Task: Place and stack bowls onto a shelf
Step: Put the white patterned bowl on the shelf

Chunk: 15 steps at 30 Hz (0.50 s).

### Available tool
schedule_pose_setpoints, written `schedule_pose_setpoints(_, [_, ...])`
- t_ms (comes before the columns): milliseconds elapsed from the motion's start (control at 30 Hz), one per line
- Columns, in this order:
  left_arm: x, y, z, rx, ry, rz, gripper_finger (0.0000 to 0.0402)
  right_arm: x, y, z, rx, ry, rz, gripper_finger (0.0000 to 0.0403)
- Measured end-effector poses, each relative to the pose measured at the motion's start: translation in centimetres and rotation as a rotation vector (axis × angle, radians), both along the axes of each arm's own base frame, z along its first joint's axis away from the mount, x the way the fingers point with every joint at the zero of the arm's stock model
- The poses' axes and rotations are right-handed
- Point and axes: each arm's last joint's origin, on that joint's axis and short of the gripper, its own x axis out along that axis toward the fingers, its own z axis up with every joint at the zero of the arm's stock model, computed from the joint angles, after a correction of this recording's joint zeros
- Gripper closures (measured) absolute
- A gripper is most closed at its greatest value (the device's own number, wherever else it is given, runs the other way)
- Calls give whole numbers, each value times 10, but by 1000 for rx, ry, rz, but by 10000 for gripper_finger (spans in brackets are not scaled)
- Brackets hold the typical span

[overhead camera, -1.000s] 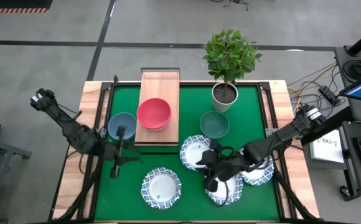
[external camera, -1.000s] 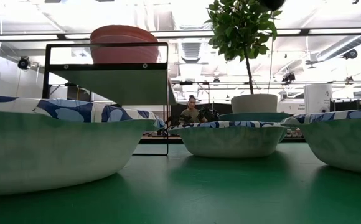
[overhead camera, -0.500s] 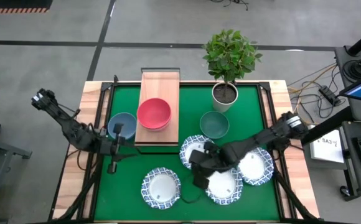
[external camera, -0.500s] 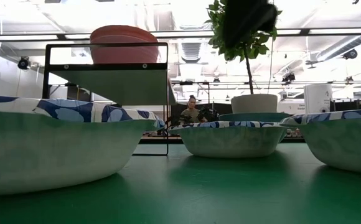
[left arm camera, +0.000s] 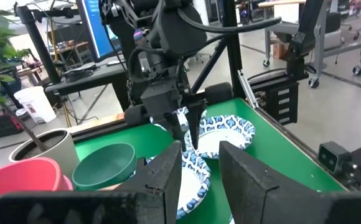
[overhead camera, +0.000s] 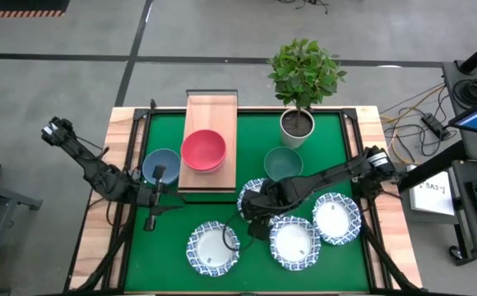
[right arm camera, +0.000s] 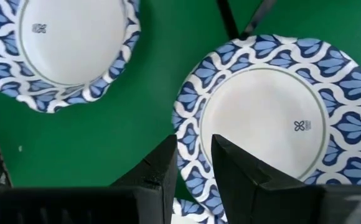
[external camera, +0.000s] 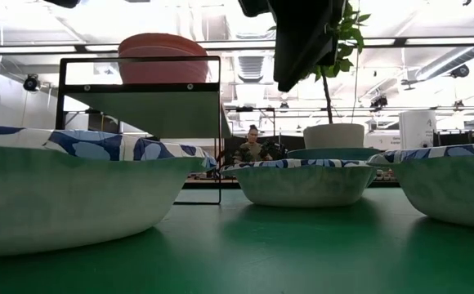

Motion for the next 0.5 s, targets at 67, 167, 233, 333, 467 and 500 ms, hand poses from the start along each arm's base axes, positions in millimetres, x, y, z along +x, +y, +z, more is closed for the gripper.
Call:
schedule_pose_setpoints(67, [0, 0, -1, 5, 4, 0, 311, 1, -2, -1, 0, 1, -5, 314])
schedule_pose_setpoints(167, [0, 0, 0, 4, 3, 0, 311, 1, -4, -1, 0, 0, -8, 314])
schedule_pose_setpoints(233, [0, 0, 0, 4, 3, 0, 311, 1, -4, -1, 0, 0, -7, 314])
schedule_pose_setpoints(333, [0, 0, 0, 4, 3, 0, 311, 2, -5, -1, -1, 0, -7, 314])
schedule_pose_setpoints(467, [0, 0, 0, 3, 2, 0, 311, 2, -6, -1, -25, -7, -12, 311])
schedule_pose_setpoints(500, [0, 0, 0, 4, 2, -1, 311, 2, -6, -1, -29, -8, -7, 309])
